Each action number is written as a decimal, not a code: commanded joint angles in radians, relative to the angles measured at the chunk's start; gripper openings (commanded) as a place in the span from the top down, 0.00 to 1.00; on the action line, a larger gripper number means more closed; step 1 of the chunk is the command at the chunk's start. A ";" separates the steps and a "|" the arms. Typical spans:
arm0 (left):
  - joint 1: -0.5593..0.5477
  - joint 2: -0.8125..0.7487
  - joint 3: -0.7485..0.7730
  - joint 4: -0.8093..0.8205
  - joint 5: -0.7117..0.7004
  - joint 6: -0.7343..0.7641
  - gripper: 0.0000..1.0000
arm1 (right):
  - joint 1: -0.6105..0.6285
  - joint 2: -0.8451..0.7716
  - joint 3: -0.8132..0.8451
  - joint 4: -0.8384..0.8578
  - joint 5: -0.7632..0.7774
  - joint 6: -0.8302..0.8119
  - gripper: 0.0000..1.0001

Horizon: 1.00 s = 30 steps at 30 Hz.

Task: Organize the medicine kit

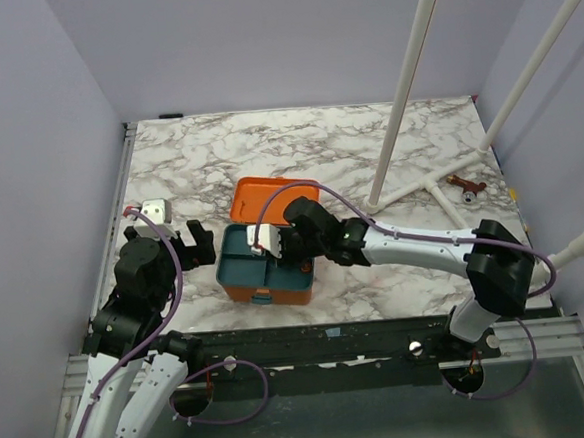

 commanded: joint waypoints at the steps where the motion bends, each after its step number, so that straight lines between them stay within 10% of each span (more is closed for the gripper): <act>1: 0.009 -0.008 -0.015 0.011 -0.011 -0.012 0.02 | 0.020 0.095 0.002 -0.222 -0.066 -0.219 0.98; 30: 0.011 -0.029 -0.018 0.014 0.003 -0.011 0.02 | 0.018 -0.022 0.155 -0.380 0.102 -0.236 0.72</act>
